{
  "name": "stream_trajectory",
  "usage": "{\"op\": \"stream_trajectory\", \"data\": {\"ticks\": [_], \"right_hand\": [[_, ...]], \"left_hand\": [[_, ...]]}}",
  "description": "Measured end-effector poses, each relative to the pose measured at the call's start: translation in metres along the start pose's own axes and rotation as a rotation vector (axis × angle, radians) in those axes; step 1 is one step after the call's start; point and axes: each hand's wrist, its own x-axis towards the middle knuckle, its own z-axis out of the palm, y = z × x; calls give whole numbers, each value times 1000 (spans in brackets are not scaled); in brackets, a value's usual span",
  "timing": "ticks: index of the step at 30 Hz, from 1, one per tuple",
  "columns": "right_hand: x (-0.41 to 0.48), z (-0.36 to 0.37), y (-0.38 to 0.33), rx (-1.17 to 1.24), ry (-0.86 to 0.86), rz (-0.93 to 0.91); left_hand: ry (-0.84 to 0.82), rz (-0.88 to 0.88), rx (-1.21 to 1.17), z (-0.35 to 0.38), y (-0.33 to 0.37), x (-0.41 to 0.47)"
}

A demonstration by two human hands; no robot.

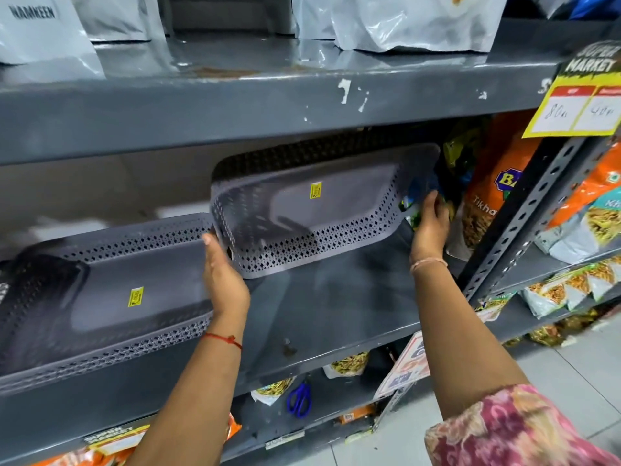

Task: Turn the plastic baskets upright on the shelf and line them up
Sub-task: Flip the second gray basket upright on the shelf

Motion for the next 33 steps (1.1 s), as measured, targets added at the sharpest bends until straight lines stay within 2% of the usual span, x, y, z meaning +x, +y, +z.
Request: {"op": "stream_trajectory", "data": {"ticks": [3, 7, 12, 15, 20, 27, 29, 31, 33], "right_hand": [[9, 7, -12, -22, -2, -57], [22, 16, -14, -70, -20, 21], [36, 18, 9, -237, -137, 111], [44, 20, 19, -234, -187, 201], [67, 27, 47, -324, -221, 205], [72, 29, 54, -513, -296, 125], [65, 31, 49, -700, -332, 63], [51, 37, 43, -1008, -346, -97], [30, 47, 37, -1152, -345, -263]], "left_hand": [[-56, 10, -66, 2, 12, 16], [-191, -47, -146, 9, 25, 26], [-207, -229, -106, 11, 12, 41], [-300, -243, -44, 16, 6, 45], [-313, -316, -124, 18, -5, 65], [-264, -281, -91, 21, -14, 79], [-234, -291, -65, 22, -14, 77], [-228, -280, -2, 22, -9, 72], [-229, -269, 72, 22, -9, 70]]}}
